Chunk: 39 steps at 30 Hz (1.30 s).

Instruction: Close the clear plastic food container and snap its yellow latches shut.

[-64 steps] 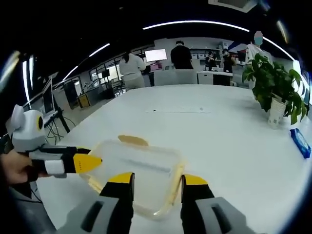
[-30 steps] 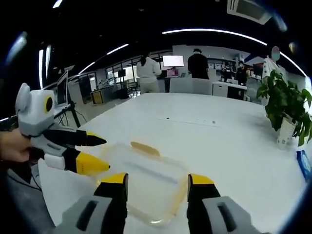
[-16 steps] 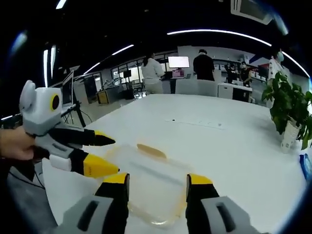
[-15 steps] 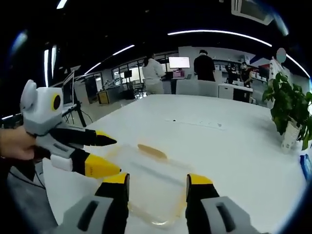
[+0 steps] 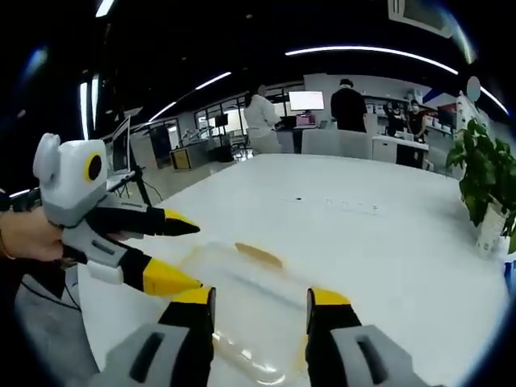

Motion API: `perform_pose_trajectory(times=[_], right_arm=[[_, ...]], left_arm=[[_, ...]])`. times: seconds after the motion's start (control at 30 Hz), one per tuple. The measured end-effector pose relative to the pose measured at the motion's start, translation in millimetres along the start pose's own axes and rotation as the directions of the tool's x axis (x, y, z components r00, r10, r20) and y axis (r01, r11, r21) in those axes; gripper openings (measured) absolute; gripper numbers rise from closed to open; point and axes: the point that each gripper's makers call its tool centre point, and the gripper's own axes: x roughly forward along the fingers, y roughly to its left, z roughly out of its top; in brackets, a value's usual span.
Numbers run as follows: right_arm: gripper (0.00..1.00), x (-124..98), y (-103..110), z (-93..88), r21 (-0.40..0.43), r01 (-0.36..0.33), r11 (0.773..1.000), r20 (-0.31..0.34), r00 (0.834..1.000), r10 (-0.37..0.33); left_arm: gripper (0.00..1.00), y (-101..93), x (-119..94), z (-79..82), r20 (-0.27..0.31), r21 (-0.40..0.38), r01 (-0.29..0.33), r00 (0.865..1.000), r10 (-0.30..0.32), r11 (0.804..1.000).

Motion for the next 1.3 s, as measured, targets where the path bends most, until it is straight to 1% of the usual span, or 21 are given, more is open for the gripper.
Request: perform_pose_trajectory(times=[0.1, 0.23, 0.43, 0.67, 0.73, 0.9, 1.13, 1.3], right_arm=[[0.42, 2.6, 2.5, 2.5, -0.01, -0.016, 1.0, -0.001, 1.0, 0.016], [0.42, 5.6, 3.4, 5.5, -0.004, -0.027, 1.0, 0.002, 1.0, 0.027], [0.41, 10.5, 3.5, 6.6, 0.001, -0.039, 0.999, -0.005, 0.999, 0.039], [0.39, 17.5, 8.7, 8.8, 0.01, -0.058, 0.998, -0.004, 0.998, 0.058], [0.38, 20.1, 10.1, 10.3, 0.014, -0.065, 0.998, 0.0, 0.998, 0.065], [0.38, 24.5, 14.2, 12.6, 0.02, -0.08, 0.997, 0.0, 0.997, 0.08], [0.35, 28.7, 17.4, 13.6, 0.032, -0.095, 0.995, -0.002, 0.995, 0.095], [0.35, 30.9, 15.6, 16.0, 0.029, -0.097, 0.995, -0.002, 0.995, 0.097]], left_arm=[[0.51, 1.0, 1.0, -0.2, -0.001, -0.003, 0.001, 1.0, -0.001, 1.0], [0.52, 0.3, 2.0, -1.8, -0.008, -0.004, 0.007, 1.0, -0.007, 1.0], [0.53, -3.9, 3.4, -4.7, -0.016, 0.012, 0.028, 0.999, -0.028, 1.0], [0.52, -3.6, 3.5, -5.9, -0.018, -0.005, 0.036, 0.999, -0.036, 0.999], [0.53, -4.5, 3.2, -4.9, -0.01, -0.027, 0.046, 0.999, -0.046, 0.999], [0.52, -5.5, 2.9, -5.6, -0.008, -0.031, 0.053, 0.999, -0.053, 0.998], [0.52, -10.1, 0.4, -5.5, -0.007, -0.029, 0.077, 0.997, -0.077, 0.997], [0.53, -17.7, -0.7, -10.2, -0.025, 0.006, 0.103, 0.994, -0.103, 0.995]])
